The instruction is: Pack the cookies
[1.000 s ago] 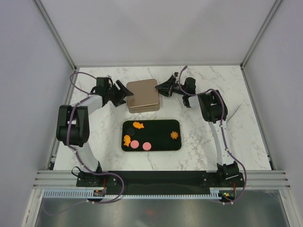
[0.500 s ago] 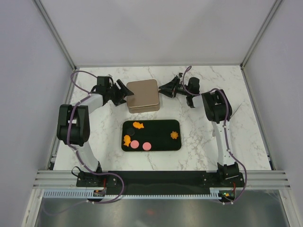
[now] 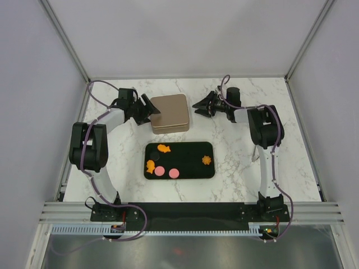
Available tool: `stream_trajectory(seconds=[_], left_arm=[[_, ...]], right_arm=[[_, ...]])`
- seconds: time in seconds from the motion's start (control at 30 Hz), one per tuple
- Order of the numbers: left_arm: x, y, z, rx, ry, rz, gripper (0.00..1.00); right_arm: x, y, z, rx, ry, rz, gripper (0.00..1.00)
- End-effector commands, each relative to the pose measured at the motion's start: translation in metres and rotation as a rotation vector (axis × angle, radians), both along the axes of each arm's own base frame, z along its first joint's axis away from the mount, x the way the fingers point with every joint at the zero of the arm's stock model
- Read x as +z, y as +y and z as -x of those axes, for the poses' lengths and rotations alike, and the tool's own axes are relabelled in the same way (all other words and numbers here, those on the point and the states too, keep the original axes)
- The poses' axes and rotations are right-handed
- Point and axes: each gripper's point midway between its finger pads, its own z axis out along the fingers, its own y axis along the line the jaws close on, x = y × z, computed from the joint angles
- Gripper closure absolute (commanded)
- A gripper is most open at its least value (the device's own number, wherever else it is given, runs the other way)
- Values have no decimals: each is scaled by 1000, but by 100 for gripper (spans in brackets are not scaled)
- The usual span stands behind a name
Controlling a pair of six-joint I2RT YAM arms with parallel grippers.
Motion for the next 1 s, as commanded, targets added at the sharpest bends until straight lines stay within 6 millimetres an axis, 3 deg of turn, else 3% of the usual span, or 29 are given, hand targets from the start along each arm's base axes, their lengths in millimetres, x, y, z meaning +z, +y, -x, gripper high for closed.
stream_trajectory(seconds=[0.0,0.17,0.33,0.57,0.67,0.7,0.83,0.97], left_arm=[[0,4,-10,-18,-18,-78,22],[-14,8,-4,-15,57,-151,22],[-28,10,1,-14,104,-175,22],[-38,13,6,-9,131,-187,22],[-39,12,6,-12,138,-184,22],[-41,12,7,-13,142,-184,22],[-43,13,6,-15,146,-190,22],[-41,10,6,-23,147,-180,21]], right_arm=[[29,0,-5,12,-170,196,45],[22,11,4,30,-221,448,41],[12,30,17,70,-235,527,39],[-19,21,28,67,-192,640,41],[-29,17,34,70,-164,660,54],[-35,17,41,82,-146,658,65],[-24,25,61,106,-201,696,66],[-14,21,61,78,-219,717,61]])
